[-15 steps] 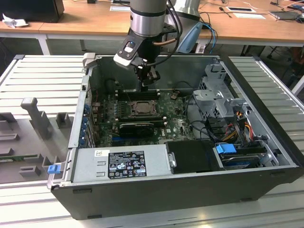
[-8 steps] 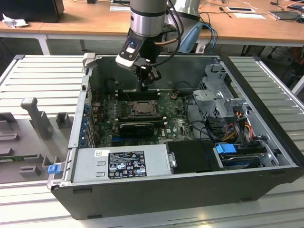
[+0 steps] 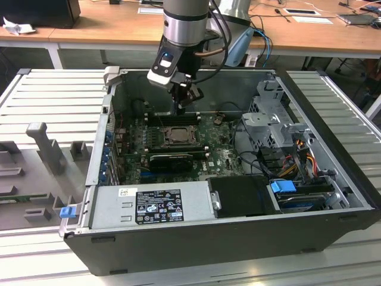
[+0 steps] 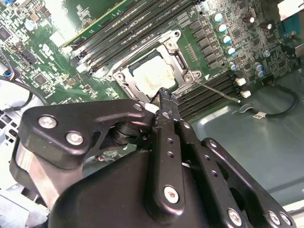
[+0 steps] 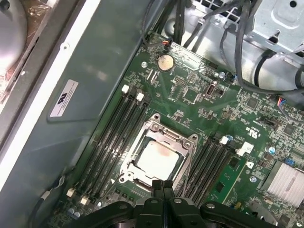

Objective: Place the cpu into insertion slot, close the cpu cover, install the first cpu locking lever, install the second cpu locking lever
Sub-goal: 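Install the first cpu locking lever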

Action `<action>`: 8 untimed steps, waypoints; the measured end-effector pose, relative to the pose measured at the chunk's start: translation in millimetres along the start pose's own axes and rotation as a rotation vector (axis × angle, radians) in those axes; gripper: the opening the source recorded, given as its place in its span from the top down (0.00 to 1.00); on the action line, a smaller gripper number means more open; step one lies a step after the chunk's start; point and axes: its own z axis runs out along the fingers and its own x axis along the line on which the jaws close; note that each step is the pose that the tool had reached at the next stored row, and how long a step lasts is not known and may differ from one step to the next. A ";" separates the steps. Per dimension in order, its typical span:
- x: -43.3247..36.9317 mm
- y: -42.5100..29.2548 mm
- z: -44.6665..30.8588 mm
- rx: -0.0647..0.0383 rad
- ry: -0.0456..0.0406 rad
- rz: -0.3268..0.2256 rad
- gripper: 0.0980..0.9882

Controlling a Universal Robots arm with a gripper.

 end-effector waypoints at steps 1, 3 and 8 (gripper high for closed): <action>0.0 0.0 0.0 0.000 0.0001 -0.005 0.99; 0.0 0.0 0.0 0.000 0.0001 -0.017 0.99; 0.0 0.0 0.0 0.001 0.0003 -0.054 0.99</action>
